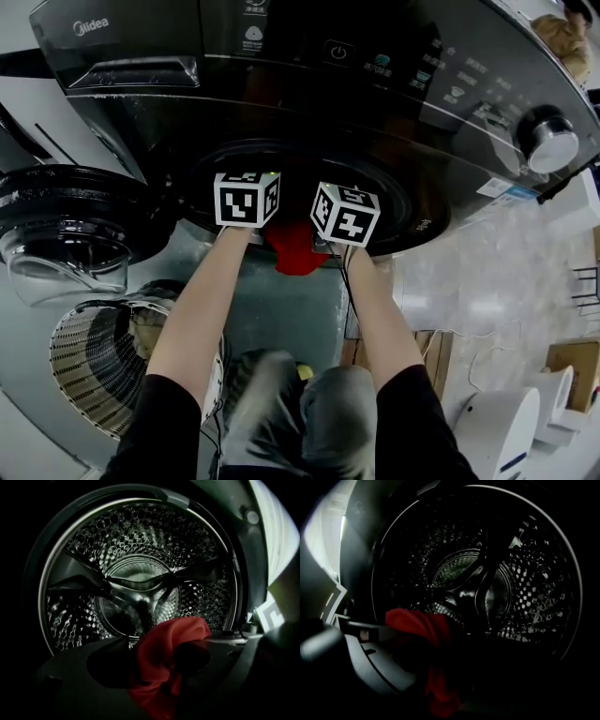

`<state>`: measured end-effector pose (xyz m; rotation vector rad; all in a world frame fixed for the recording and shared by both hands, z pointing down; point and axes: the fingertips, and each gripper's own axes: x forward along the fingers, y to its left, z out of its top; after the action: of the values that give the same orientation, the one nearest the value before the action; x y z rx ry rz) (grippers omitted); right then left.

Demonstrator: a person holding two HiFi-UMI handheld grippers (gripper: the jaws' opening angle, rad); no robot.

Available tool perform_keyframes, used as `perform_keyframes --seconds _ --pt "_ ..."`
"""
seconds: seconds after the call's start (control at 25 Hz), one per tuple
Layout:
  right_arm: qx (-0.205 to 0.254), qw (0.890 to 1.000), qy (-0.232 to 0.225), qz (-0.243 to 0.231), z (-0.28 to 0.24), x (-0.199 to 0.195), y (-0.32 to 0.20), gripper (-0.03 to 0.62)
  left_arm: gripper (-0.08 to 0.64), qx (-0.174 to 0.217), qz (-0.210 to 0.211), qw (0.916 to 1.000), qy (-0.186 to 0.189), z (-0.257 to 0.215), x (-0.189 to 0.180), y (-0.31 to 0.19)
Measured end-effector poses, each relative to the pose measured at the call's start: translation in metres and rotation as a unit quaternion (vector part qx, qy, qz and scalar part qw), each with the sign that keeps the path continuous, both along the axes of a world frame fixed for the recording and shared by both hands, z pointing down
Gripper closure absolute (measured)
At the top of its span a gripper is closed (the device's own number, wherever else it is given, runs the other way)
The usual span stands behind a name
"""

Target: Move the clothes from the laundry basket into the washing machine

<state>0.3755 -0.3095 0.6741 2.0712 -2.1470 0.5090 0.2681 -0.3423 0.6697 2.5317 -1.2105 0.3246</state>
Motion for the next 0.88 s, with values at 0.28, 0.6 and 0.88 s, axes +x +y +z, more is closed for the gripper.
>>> perform_keyframes --seconds 0.28,0.6,0.88 --pt "-0.013 1.000 -0.011 0.010 0.004 0.003 0.004 0.336 0.276 -0.002 0.007 0.9999 -0.008 0.000 0.002 0.006" --pt "-0.027 1.000 -0.006 0.006 0.007 0.000 0.011 0.333 0.276 -0.009 0.004 0.9999 -0.003 0.002 0.001 0.013" --pt "-0.035 0.999 0.000 0.002 0.010 -0.004 0.021 0.327 0.275 -0.012 0.007 0.9999 0.006 0.003 -0.001 0.023"
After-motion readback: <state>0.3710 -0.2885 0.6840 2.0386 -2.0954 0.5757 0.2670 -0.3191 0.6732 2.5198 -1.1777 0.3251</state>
